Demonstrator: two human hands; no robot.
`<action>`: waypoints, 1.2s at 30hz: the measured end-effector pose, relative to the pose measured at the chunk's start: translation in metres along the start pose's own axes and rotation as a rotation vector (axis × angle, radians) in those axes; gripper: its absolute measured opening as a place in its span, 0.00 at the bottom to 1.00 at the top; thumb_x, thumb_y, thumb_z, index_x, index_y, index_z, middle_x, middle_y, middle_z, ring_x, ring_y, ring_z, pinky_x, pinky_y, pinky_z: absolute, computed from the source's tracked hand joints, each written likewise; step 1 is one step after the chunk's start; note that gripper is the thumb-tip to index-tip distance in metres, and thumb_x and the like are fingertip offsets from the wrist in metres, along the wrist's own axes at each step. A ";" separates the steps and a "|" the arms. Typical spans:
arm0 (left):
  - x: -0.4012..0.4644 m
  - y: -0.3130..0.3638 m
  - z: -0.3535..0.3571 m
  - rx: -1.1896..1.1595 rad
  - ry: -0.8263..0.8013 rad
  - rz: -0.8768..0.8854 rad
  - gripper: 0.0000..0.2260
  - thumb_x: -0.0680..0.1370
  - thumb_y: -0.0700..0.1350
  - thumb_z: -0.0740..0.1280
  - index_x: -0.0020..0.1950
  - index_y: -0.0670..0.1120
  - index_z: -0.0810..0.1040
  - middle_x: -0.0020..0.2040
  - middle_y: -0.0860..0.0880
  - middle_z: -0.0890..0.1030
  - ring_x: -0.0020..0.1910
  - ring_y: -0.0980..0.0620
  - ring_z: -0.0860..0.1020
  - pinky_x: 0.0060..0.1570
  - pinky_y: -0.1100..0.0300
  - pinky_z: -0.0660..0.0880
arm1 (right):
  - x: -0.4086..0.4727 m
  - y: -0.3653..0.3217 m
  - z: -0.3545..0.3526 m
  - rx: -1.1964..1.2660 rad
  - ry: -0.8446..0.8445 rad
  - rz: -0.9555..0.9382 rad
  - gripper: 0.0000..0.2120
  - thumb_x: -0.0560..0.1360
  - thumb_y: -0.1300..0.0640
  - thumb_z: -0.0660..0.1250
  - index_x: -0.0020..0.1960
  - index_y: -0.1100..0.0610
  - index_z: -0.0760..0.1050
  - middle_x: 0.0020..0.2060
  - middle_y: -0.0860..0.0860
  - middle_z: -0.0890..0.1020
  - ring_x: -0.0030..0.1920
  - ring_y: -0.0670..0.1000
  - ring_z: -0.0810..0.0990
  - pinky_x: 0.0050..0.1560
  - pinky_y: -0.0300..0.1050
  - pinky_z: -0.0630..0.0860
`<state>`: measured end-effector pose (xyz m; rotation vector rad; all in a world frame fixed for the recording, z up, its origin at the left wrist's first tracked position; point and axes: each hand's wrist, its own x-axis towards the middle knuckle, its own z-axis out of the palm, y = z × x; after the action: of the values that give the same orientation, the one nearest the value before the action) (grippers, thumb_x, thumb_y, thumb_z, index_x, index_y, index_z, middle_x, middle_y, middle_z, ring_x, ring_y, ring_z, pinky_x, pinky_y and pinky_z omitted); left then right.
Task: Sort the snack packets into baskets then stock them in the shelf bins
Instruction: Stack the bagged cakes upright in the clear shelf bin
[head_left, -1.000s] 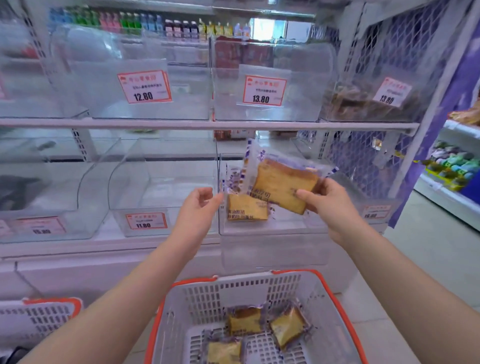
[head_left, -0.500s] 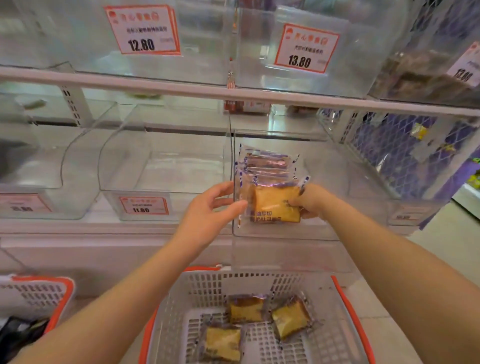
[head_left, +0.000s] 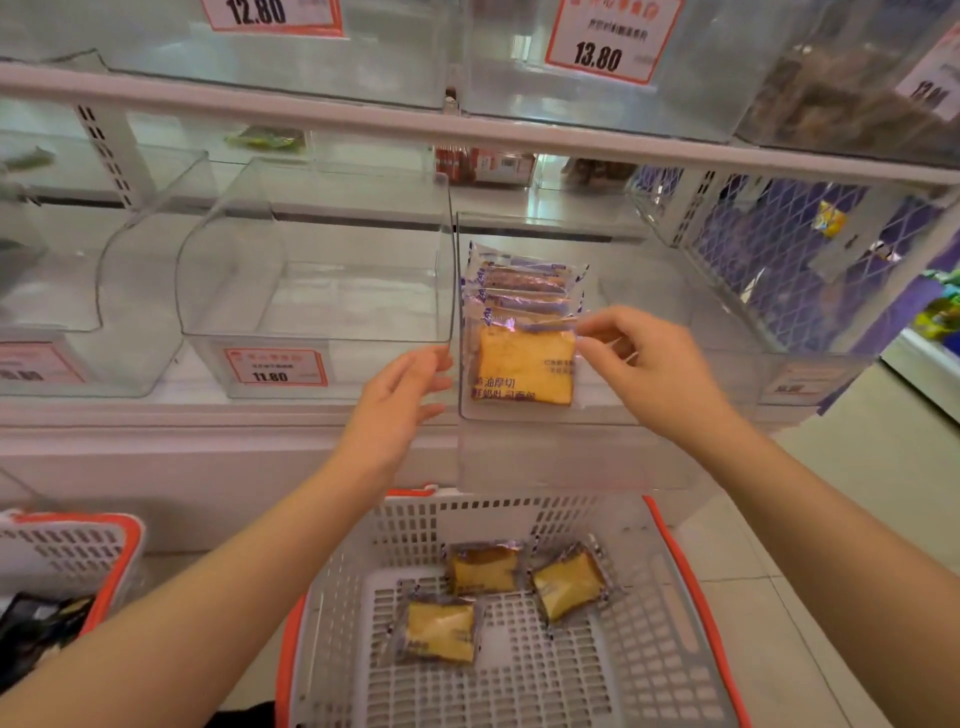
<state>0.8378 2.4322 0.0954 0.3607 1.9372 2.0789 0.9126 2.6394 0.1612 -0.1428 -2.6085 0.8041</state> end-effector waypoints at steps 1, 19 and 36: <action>-0.002 -0.008 -0.001 0.017 0.033 -0.040 0.10 0.81 0.47 0.58 0.55 0.49 0.78 0.54 0.50 0.80 0.51 0.54 0.78 0.48 0.62 0.75 | -0.017 -0.007 -0.004 0.071 0.032 -0.143 0.04 0.75 0.57 0.65 0.46 0.53 0.78 0.34 0.39 0.76 0.35 0.37 0.75 0.37 0.26 0.67; -0.054 -0.219 0.011 1.094 -0.689 -0.426 0.11 0.79 0.43 0.60 0.57 0.42 0.77 0.55 0.44 0.80 0.53 0.46 0.76 0.54 0.59 0.69 | -0.169 0.220 0.159 -0.476 -0.802 0.444 0.17 0.79 0.55 0.58 0.66 0.59 0.69 0.58 0.61 0.77 0.57 0.59 0.76 0.52 0.47 0.72; -0.061 -0.273 0.027 0.908 -0.447 -0.559 0.09 0.79 0.43 0.60 0.55 0.46 0.78 0.54 0.48 0.80 0.49 0.52 0.77 0.44 0.64 0.70 | -0.209 0.260 0.251 0.130 -0.403 1.277 0.12 0.71 0.58 0.72 0.46 0.66 0.75 0.39 0.59 0.77 0.41 0.58 0.78 0.46 0.55 0.78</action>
<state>0.9129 2.4529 -0.1748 0.3526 2.2155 0.6388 0.9952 2.6804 -0.2461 -1.8811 -2.5746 1.4683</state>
